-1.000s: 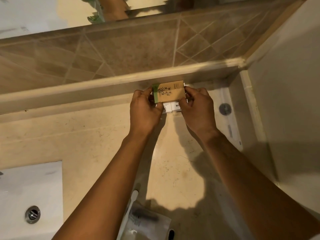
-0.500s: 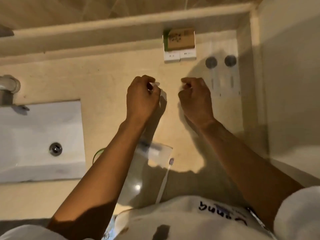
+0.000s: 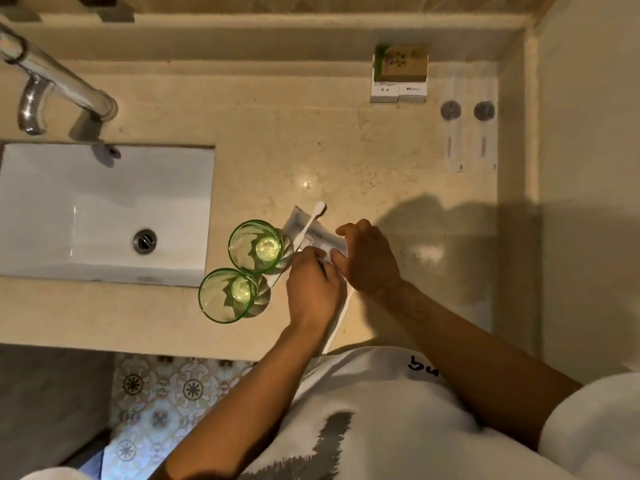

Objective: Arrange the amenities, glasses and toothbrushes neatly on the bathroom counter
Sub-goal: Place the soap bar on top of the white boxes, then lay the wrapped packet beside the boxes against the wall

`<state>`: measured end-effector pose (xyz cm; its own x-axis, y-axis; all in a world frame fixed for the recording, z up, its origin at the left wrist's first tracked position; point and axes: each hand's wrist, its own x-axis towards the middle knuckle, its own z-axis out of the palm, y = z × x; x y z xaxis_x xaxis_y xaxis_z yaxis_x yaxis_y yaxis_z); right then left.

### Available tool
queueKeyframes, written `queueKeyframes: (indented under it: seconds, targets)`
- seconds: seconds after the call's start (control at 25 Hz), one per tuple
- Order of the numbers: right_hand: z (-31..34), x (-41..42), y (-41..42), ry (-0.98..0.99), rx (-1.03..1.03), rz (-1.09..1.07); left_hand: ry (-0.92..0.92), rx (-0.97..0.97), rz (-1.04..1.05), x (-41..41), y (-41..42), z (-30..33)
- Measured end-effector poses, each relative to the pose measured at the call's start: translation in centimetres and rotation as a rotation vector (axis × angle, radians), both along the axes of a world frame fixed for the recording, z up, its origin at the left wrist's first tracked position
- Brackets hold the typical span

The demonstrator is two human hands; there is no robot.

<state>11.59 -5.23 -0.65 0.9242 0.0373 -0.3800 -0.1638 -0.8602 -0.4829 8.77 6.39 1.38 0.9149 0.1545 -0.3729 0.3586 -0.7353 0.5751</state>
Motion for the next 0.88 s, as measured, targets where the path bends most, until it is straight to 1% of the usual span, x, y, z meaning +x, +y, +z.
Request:
queueKeyframes:
  seconds: [0.08,0.16,0.24,0.36,0.44,0.52,0.64,0.76,0.88]
  targets:
    - [0.4,-0.2,0.2,0.070,0.041,-0.029,0.042,-0.001,0.021,-0.9,0.2,-0.3]
    - [0.6,-0.5,0.3,0.157,0.106,-0.093,0.045,0.024,-0.028,-1.2,0.3,-0.6]
    - [0.8,-0.6,0.3,0.212,0.158,-0.172,0.037,-0.025,-0.020,-0.9,0.4,-0.7]
    - [1.4,-0.5,0.0,0.258,0.206,-0.268,0.059,-0.169,0.040,-0.5,0.4,-0.7]
    - [1.9,-0.7,-0.1,0.231,0.204,-0.290,0.108,-0.263,0.079,-0.5,0.2,-0.2]
    - [2.5,-0.9,-0.4,0.183,0.213,-0.300,0.191,-0.371,0.180,-0.1,-0.3,-0.2]
    - [3.0,-0.9,-1.3,0.125,0.166,-0.339,0.377,-0.592,0.366,0.9,-1.3,-0.2]
    - [3.2,-1.1,-2.3,0.056,0.094,-0.386,0.437,-0.755,0.375,2.0,-2.3,1.0]
    - [3.5,-1.3,-2.9,0.105,0.213,-0.451,0.555,-0.884,0.396,2.9,-2.7,1.4]
